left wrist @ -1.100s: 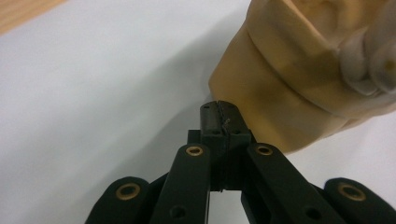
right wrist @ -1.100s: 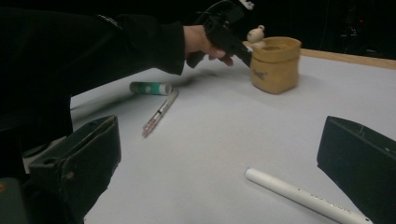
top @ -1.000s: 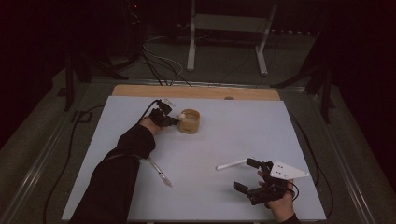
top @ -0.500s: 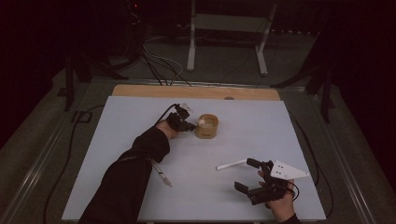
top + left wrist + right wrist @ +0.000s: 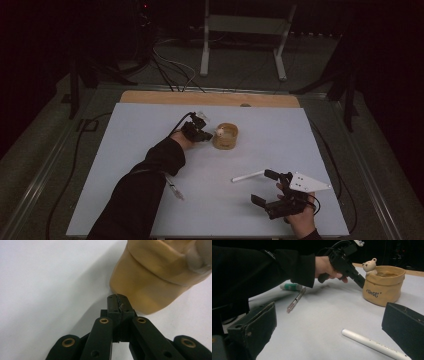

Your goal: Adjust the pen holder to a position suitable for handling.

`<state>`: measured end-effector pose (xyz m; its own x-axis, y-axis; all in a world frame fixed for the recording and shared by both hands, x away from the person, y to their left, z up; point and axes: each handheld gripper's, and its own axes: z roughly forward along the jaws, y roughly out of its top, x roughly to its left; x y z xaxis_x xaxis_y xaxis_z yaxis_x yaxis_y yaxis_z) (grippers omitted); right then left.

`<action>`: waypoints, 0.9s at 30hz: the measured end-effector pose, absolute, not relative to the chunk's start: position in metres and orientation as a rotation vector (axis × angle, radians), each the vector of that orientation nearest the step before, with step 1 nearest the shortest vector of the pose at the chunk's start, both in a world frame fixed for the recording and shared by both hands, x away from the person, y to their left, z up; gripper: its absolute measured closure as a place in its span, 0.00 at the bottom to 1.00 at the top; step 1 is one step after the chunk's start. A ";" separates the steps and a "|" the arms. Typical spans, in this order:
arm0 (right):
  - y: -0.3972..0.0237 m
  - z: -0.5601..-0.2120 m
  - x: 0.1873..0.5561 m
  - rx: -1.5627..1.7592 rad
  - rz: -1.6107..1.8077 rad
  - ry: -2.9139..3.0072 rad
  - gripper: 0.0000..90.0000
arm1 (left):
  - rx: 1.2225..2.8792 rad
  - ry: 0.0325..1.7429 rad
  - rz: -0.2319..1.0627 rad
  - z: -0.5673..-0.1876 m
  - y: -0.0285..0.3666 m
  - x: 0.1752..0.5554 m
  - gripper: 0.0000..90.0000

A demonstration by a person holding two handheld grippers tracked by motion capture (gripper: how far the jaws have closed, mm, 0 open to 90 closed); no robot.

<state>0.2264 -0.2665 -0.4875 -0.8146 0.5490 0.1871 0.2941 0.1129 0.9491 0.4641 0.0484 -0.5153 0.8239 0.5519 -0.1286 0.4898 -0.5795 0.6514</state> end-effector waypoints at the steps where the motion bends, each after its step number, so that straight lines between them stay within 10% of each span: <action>1: -0.266 -0.488 0.226 0.840 1.773 2.176 0.00 | 2.294 0.756 0.111 -0.514 0.050 0.464 1.00; 27: -0.263 -0.489 0.227 0.843 1.760 2.184 0.00 | 2.032 0.690 0.095 -0.436 0.110 0.423 0.91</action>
